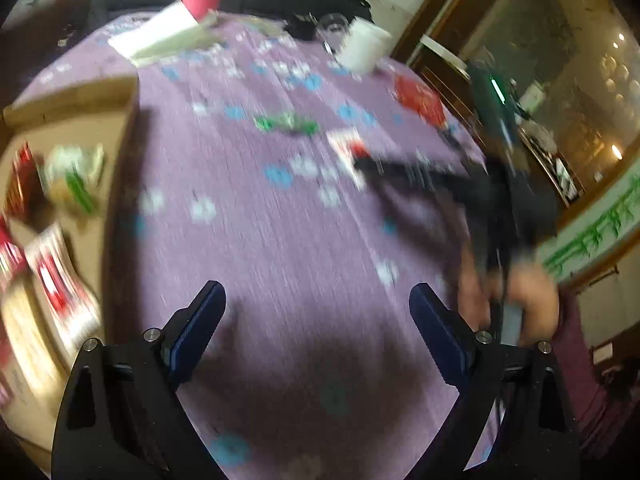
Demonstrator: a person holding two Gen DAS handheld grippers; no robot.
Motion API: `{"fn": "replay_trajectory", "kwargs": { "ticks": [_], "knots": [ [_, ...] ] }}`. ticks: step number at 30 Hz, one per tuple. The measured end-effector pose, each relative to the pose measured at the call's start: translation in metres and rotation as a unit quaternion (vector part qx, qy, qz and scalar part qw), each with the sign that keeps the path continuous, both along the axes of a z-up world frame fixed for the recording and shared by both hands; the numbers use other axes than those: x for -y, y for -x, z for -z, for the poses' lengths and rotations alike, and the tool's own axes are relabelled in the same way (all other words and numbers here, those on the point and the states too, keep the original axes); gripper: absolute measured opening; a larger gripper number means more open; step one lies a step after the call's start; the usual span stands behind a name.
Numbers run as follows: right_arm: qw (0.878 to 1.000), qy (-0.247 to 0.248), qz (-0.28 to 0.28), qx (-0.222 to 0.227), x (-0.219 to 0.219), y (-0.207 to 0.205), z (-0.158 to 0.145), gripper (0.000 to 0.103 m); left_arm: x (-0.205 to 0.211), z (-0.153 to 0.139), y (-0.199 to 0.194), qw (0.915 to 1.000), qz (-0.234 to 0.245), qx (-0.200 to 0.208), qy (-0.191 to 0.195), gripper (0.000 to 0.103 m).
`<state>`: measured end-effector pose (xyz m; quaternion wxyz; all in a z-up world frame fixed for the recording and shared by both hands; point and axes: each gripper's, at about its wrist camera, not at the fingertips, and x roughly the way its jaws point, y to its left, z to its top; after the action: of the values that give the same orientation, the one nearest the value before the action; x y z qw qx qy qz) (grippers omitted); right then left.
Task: Organize snacks
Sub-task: 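Grasp the white-and-red sachet with the right tool, then grasp the green-wrapped candy with the left tool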
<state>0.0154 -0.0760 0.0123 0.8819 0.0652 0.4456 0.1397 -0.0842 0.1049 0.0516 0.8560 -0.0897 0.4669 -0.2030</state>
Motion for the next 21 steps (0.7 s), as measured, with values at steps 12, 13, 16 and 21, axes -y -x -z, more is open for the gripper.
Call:
{"fn": "replay_trajectory", "kwargs": {
  "ticks": [12,13,16,21],
  "knots": [
    [0.999,-0.048,-0.008,0.003,0.011,0.005,0.005,0.027,0.021,-0.012,-0.132,0.9996,-0.009,0.028,0.001,0.094],
    [0.999,-0.050,-0.007,0.002,0.011,0.004,0.004,0.027,0.024,-0.009,-0.139,0.9996,-0.008,0.026,0.003,0.094],
    [0.998,-0.057,-0.007,-0.001,0.012,0.003,0.005,0.028,0.041,-0.001,-0.155,0.9995,0.014,0.026,-0.014,0.094],
    [0.997,-0.075,-0.006,-0.010,0.017,0.000,0.005,0.028,0.064,0.016,-0.169,0.9951,0.053,0.028,-0.078,0.072]
  ]
}}
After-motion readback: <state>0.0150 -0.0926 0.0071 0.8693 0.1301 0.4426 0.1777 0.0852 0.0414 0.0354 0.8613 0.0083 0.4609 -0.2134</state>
